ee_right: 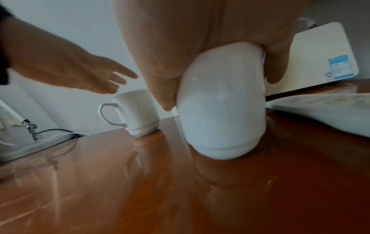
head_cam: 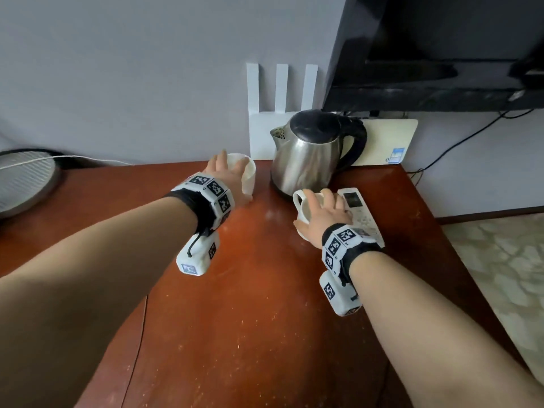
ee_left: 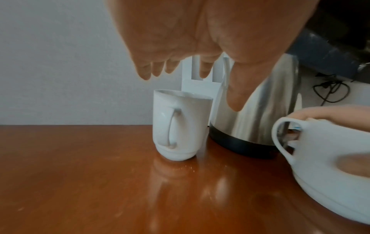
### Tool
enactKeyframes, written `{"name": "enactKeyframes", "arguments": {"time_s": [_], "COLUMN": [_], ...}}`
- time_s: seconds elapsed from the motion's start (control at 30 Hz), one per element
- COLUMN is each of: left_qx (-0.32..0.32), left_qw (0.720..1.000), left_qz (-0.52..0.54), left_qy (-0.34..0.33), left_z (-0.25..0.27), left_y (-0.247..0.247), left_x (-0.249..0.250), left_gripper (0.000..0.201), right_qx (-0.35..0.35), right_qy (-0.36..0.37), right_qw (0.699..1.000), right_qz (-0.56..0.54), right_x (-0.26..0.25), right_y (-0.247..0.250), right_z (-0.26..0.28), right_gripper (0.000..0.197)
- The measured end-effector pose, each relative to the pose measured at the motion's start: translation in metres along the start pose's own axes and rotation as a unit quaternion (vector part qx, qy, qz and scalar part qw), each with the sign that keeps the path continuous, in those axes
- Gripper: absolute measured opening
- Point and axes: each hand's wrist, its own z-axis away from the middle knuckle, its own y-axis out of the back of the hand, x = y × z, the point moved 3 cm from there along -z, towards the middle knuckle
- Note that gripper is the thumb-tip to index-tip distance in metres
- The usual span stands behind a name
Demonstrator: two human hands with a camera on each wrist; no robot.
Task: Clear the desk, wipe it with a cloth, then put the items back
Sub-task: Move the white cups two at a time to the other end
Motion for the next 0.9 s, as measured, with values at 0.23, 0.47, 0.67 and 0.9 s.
{"name": "enactKeyframes", "arguments": {"time_s": [0.23,0.47,0.67,0.9], "left_qx": [-0.005,0.003,-0.075,0.019], "left_qw": [0.998,0.997,0.982,0.994], "left_qz": [0.003,-0.051,0.021,-0.011], "left_qy": [0.056,-0.061,-0.173,-0.103], "left_z": [-0.039,-0.038,-0.01,0.01], "left_y": [0.0,-0.005,-0.008,-0.021], "left_x": [0.013,0.013,0.02,0.016], "left_gripper": [0.07,0.074,0.073,0.09], "right_qx": [0.003,0.0,-0.003,-0.012], "right_qy": [0.026,0.029,0.026,0.026], "right_qw": [1.0,1.0,1.0,1.0], "right_qz": [0.0,0.002,0.013,0.006], "right_x": [0.004,0.005,0.003,0.002], "right_y": [-0.005,-0.007,-0.004,-0.002], "right_z": [-0.005,-0.007,-0.005,-0.003], "right_gripper": [0.069,0.069,0.07,0.074]}}
